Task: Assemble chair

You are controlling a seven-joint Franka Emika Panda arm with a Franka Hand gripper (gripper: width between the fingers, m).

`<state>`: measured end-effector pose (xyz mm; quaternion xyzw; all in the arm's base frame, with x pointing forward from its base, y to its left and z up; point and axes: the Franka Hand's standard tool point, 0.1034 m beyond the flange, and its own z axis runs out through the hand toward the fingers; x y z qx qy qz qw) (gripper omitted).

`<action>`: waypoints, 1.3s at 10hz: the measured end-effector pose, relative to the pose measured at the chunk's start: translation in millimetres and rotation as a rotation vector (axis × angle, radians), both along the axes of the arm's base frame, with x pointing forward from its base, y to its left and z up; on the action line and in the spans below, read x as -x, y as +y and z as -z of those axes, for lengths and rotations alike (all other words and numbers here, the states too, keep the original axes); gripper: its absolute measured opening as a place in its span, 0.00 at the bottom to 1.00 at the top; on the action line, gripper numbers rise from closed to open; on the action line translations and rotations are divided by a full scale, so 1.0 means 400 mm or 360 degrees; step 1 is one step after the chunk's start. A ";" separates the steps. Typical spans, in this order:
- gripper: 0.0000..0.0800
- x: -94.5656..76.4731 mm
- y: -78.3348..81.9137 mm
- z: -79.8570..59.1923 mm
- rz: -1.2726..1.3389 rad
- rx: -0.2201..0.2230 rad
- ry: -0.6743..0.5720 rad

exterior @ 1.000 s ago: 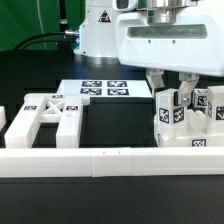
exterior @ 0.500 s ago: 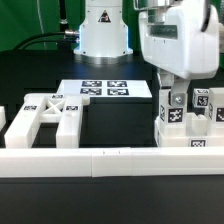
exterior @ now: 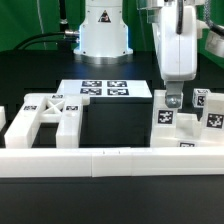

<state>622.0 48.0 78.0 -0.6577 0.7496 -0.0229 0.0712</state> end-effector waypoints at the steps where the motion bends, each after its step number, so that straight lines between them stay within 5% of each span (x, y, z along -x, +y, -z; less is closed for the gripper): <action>1: 0.68 0.000 -0.001 -0.006 -0.0181 0.0023 -0.0009; 3: 0.80 -0.005 -0.001 -0.039 -0.0632 0.0074 -0.0058; 13: 0.81 0.013 0.031 -0.040 -0.1903 0.0291 -0.0164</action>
Offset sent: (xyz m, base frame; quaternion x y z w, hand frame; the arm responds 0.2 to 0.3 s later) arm 0.0013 0.0042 0.0312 0.0234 -0.0361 -0.3695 0.9282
